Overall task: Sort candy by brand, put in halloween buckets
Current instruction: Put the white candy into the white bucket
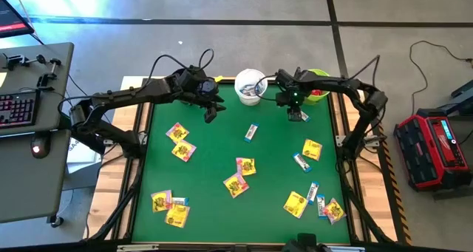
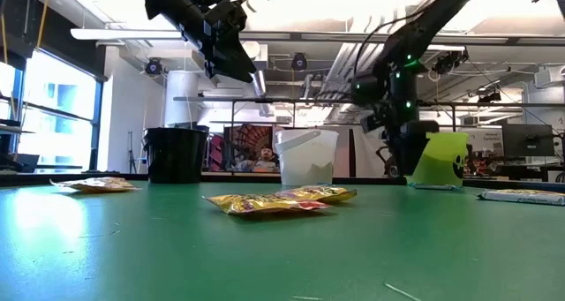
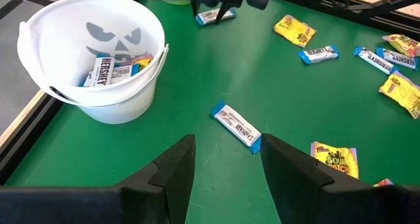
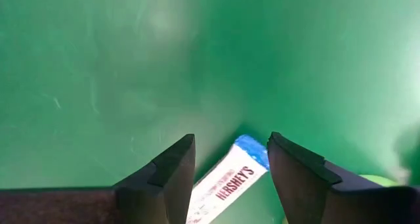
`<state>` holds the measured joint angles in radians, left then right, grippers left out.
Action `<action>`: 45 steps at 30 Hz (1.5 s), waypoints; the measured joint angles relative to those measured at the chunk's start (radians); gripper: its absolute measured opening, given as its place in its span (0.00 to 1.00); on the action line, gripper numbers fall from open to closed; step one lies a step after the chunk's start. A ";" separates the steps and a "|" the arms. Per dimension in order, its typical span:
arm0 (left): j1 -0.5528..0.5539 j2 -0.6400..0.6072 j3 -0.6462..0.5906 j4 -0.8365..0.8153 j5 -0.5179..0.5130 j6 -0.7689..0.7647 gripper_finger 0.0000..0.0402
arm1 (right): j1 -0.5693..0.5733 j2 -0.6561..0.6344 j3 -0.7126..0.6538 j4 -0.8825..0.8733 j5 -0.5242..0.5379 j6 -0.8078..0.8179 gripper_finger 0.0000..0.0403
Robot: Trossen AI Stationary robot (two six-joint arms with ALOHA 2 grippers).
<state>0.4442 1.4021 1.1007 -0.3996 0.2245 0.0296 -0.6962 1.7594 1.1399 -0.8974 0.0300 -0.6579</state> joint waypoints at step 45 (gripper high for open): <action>0.000 0.000 0.000 -0.008 0.000 0.000 0.41 | 0.147 -0.095 -0.007 -0.066 0.037 0.204 0.13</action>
<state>0.4445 1.4021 1.1007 -0.4077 0.2245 0.0299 -0.5492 1.6646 1.1331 -0.9635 0.0673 -0.4543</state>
